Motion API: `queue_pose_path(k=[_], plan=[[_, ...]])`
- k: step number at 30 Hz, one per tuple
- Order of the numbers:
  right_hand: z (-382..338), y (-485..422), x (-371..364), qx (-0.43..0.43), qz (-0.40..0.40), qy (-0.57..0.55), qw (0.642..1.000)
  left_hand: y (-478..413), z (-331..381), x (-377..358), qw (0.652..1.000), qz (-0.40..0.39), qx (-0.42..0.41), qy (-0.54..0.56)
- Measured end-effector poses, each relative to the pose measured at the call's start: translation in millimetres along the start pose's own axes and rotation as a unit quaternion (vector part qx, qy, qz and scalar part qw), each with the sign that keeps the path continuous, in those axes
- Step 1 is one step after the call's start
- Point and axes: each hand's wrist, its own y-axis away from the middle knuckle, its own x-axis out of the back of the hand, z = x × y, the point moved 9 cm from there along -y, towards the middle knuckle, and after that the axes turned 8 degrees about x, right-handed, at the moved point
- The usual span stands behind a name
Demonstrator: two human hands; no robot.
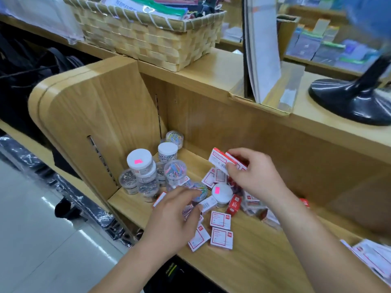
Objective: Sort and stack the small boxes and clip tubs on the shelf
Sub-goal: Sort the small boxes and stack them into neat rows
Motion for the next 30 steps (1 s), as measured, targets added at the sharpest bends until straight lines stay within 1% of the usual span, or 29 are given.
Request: queue_pose_path(k=[2,5,7,9,12,14,17,19,21,23,26,30], plan=[[14.7,34.7,17.5,-0.035,0.018,-0.032,0.999,-1.0,16.3,-20.7,0.999,-0.022,-0.022,0.016],[37.7,92.2,27.8,-0.084,0.023,-0.090,0.992,-2.7,39.0,-55.0,0.996,-0.057,-0.017,0.070],[50.4,132.1,28.5,-0.107,0.017,-0.145,0.983,3.8,55.3,-88.4,0.984,-0.128,-0.005,0.127],[57.4,167.2,29.9,-0.116,0.007,-0.155,0.981,16.7,70.7,-124.3,0.966,-0.202,-0.007,0.163],[73.7,203.3,43.1,-0.145,0.028,-0.165,0.975,34.2,89.4,-161.7,0.955,-0.241,-0.042,0.171],[91.2,224.0,58.1,-0.176,0.069,-0.169,0.967,43.3,103.4,-186.8,0.946,-0.271,-0.057,0.170],[118.0,255.0,83.7,-0.221,0.146,-0.139,0.954,55.9,131.0,-217.6,0.930,-0.319,-0.079,0.165],[136.2,276.9,107.5,-0.253,0.202,-0.098,0.941,61.7,142.4,-235.1,0.924,-0.341,-0.111,0.136],[155.8,298.4,138.3,-0.292,0.249,-0.011,0.923,62.0,141.8,-248.1,0.927,-0.338,-0.122,0.103],[172.5,312.9,168.5,-0.324,0.282,0.077,0.900,60.7,138.3,-255.8,0.934,-0.330,-0.110,0.085],[202.9,314.5,190.4,-0.357,0.295,0.154,0.873,62.9,138.7,-262.6,0.937,-0.328,-0.106,0.061],[232.0,309.4,188.2,-0.394,0.259,0.205,0.858,61.3,133.5,-257.6,0.942,-0.320,-0.095,0.047]])
